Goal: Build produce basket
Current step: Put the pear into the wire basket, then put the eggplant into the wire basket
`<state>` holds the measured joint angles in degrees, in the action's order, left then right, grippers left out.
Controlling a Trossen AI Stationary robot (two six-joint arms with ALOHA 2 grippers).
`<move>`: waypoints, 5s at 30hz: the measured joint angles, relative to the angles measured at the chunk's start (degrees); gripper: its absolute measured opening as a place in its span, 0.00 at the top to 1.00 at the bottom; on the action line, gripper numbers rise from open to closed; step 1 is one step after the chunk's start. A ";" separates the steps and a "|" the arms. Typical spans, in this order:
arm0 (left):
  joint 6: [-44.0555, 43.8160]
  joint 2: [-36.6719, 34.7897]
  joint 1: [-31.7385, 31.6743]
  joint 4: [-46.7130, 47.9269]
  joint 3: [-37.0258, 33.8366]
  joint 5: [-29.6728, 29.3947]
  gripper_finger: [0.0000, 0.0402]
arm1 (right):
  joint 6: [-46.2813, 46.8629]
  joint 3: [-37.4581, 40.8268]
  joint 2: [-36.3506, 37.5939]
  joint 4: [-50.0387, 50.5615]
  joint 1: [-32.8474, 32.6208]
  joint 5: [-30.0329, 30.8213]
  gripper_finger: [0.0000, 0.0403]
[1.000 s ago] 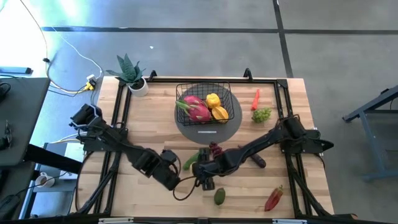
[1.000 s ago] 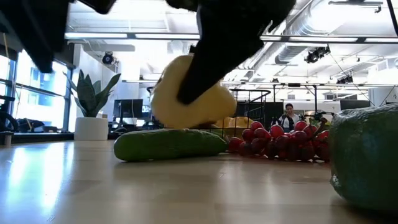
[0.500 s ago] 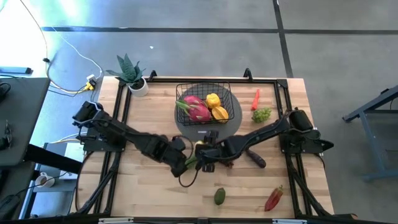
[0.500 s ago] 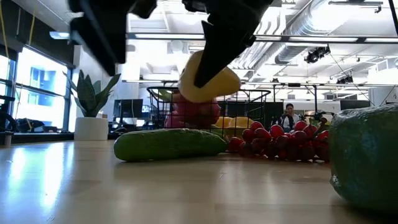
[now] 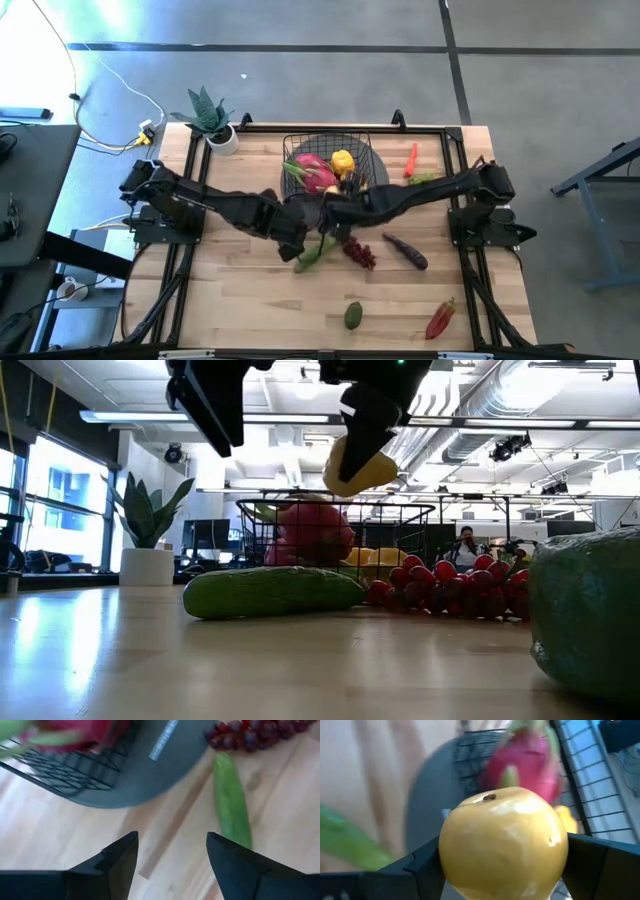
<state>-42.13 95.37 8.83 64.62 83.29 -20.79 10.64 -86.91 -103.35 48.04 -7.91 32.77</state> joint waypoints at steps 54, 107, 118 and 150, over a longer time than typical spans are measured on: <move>6.36 -0.90 -22.37 1.97 2.12 -0.40 0.44 | -26.13 0.00 -0.92 -8.63 35.25 -32.34 0.26; 18.85 -20.68 -18.53 2.65 -6.19 6.95 0.44 | 15.36 -5.16 1.05 14.11 16.92 -31.41 0.02; 18.98 -21.94 -14.31 1.61 -9.66 9.83 0.44 | 29.50 -5.16 2.69 17.02 4.68 -31.94 0.02; 19.85 -21.88 -9.10 1.55 -9.64 9.04 0.44 | 58.57 2.36 2.42 27.27 -18.75 -31.29 0.02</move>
<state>-22.28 73.49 -0.27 66.17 73.65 -11.75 69.21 -84.55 -100.92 75.31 -26.66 1.48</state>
